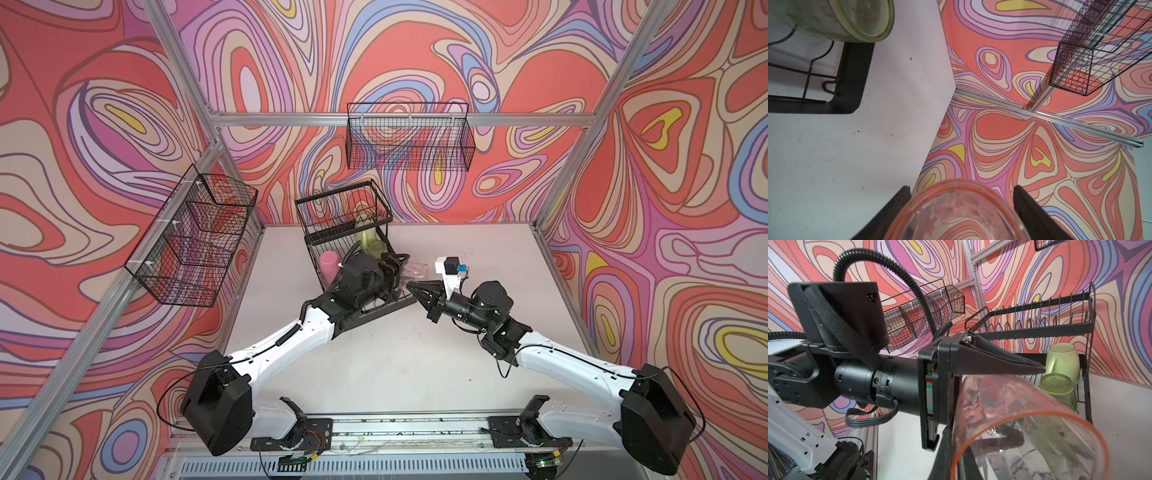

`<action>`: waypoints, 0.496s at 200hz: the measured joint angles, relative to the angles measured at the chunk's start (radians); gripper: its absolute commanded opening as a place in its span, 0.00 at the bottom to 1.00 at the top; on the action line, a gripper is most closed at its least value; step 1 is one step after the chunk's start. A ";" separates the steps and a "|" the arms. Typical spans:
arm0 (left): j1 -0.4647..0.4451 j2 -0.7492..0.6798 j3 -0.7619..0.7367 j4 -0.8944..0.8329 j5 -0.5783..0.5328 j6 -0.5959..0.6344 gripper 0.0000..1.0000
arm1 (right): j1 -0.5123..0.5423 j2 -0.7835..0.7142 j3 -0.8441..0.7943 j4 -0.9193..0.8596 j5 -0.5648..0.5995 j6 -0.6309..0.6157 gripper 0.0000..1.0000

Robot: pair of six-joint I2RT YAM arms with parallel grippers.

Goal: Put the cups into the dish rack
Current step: 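Pass the pink glass from the right gripper into the left gripper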

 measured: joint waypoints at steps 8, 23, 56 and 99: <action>-0.001 -0.002 0.000 0.000 -0.006 0.010 0.58 | 0.000 0.000 0.007 -0.013 0.000 0.000 0.09; -0.003 -0.009 -0.002 0.004 -0.020 0.043 0.58 | 0.002 0.000 0.022 -0.035 0.000 0.005 0.19; -0.003 -0.020 -0.004 0.004 -0.055 0.111 0.57 | 0.002 0.000 0.042 -0.045 0.004 0.016 0.36; -0.003 -0.029 -0.007 -0.017 -0.088 0.232 0.56 | 0.002 0.001 0.042 -0.065 0.037 0.026 0.40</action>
